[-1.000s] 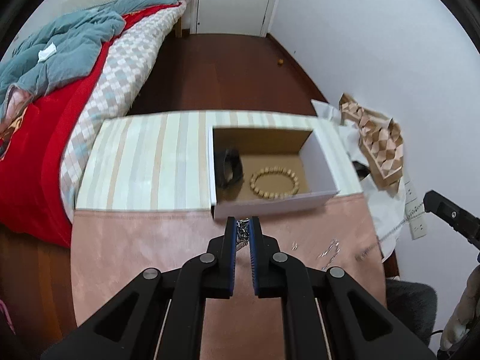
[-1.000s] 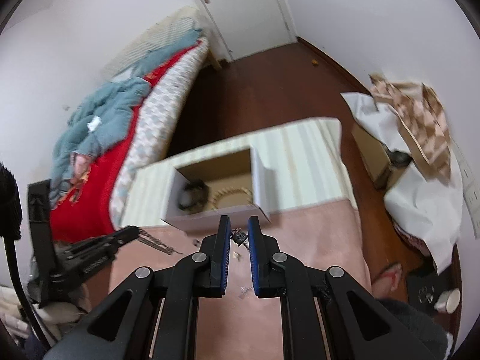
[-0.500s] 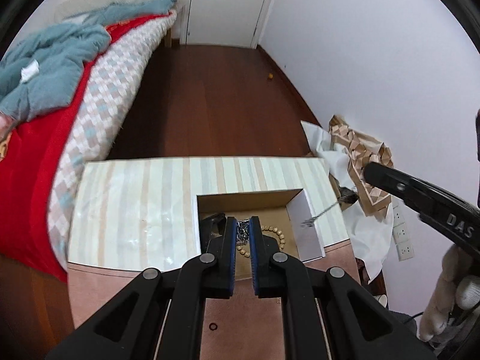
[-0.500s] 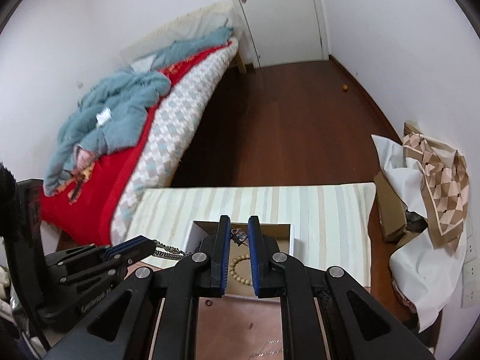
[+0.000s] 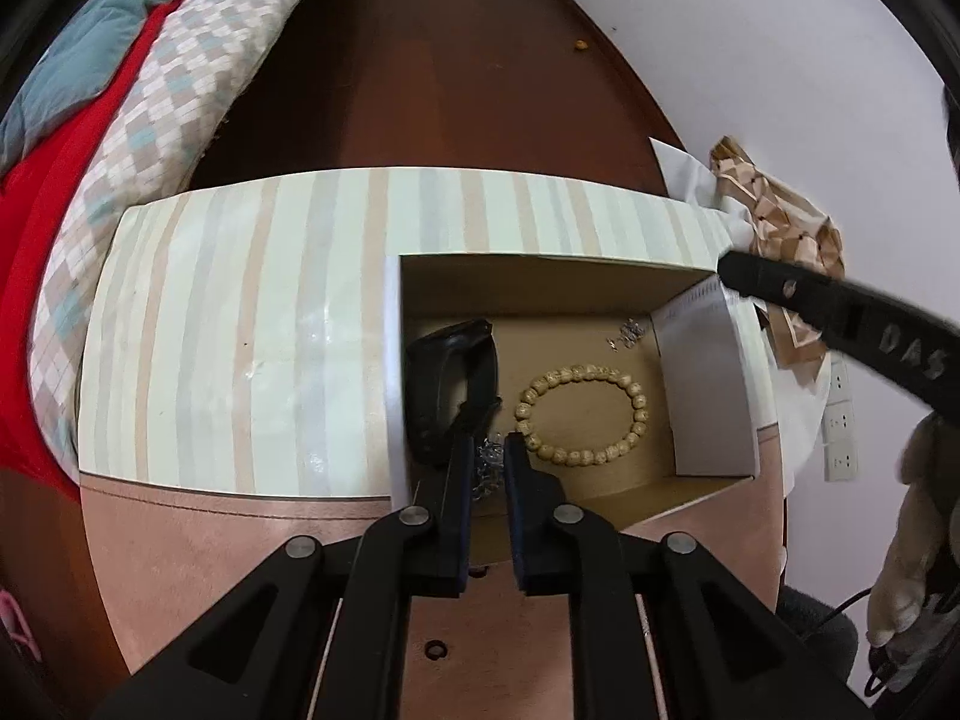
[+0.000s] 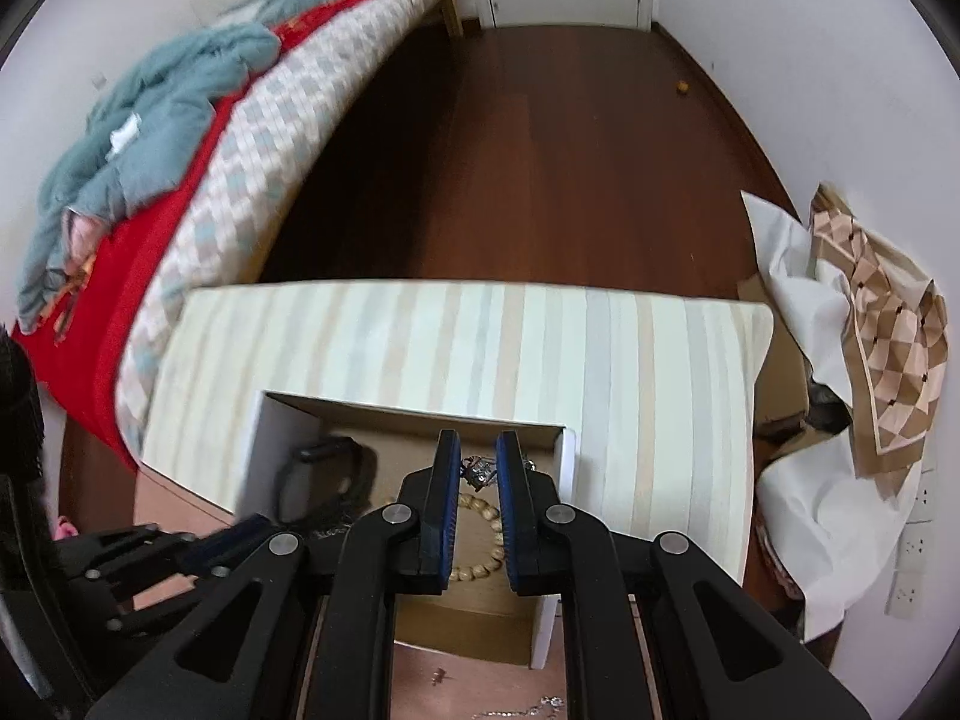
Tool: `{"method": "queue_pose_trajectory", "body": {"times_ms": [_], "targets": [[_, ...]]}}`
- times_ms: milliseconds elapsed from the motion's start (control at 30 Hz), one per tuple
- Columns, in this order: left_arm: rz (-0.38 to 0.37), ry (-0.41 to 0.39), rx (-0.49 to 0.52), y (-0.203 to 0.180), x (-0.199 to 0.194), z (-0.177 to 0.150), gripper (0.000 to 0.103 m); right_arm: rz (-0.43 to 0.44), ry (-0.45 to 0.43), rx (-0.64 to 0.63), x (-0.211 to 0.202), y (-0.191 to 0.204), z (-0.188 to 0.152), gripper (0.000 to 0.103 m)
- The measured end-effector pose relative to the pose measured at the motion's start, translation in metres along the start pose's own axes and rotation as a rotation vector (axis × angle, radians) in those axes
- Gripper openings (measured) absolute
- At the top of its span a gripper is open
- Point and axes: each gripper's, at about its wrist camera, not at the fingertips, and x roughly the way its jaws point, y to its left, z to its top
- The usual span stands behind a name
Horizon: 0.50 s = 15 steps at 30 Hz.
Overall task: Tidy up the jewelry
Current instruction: 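Lower the chain bracelet and pendant necklace into the white box and release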
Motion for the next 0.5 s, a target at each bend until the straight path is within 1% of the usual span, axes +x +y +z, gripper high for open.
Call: {"method": "queue_pose_trajectory", "body": {"times_ms": [67, 100, 133, 167, 200, 233, 267, 300, 333, 367, 400, 433, 500], "targets": [[0.01, -0.013, -0.015, 0.0, -0.005, 0.001, 0.01, -0.025, 0.009, -0.002, 0.004, -0.001, -0.001, 0.028], [0.028, -0.015, -0.022, 0.0, -0.007, 0.003, 0.011, -0.033, 0.009, 0.006, 0.004, -0.003, -0.003, 0.045], [0.042, -0.02, -0.026, 0.001, -0.01, 0.004, 0.012, -0.032, 0.008, 0.015, 0.003, -0.005, -0.005, 0.059], [0.049, -0.03, -0.029, 0.001, -0.014, 0.006, 0.012, -0.03, 0.007, 0.022, 0.002, -0.006, -0.006, 0.064], [0.058, -0.039, -0.031, 0.003, -0.016, 0.008, 0.016, -0.034, 0.001, 0.032, -0.001, -0.008, -0.009, 0.064], [0.078, -0.053, -0.032, 0.003, -0.021, 0.008, 0.027, -0.041, -0.004, 0.037, -0.003, -0.009, -0.01, 0.064], [0.094, -0.065, -0.032, 0.005, -0.023, 0.009, 0.035, -0.05, -0.011, 0.041, -0.007, -0.011, -0.013, 0.064], [0.128, -0.093, -0.03, 0.005, -0.03, 0.008, 0.055, -0.06, -0.019, 0.044, -0.011, -0.012, -0.016, 0.065], [0.157, -0.12, -0.028, 0.006, -0.036, 0.007, 0.069, -0.072, -0.027, 0.047, -0.015, -0.012, -0.02, 0.071], [0.182, -0.15, -0.027, 0.007, -0.041, 0.005, 0.071, -0.087, -0.032, 0.048, -0.018, -0.012, -0.023, 0.076], [0.209, -0.173, -0.026, 0.008, -0.045, 0.002, 0.075, -0.109, -0.034, 0.044, -0.02, -0.012, -0.027, 0.085], [0.234, -0.189, -0.025, 0.009, -0.049, 0.0, 0.081, -0.132, -0.037, 0.038, -0.023, -0.011, -0.032, 0.092], [0.274, -0.217, -0.027, 0.012, -0.053, -0.004, 0.091, -0.159, -0.04, 0.033, -0.026, -0.011, -0.041, 0.095]]}}
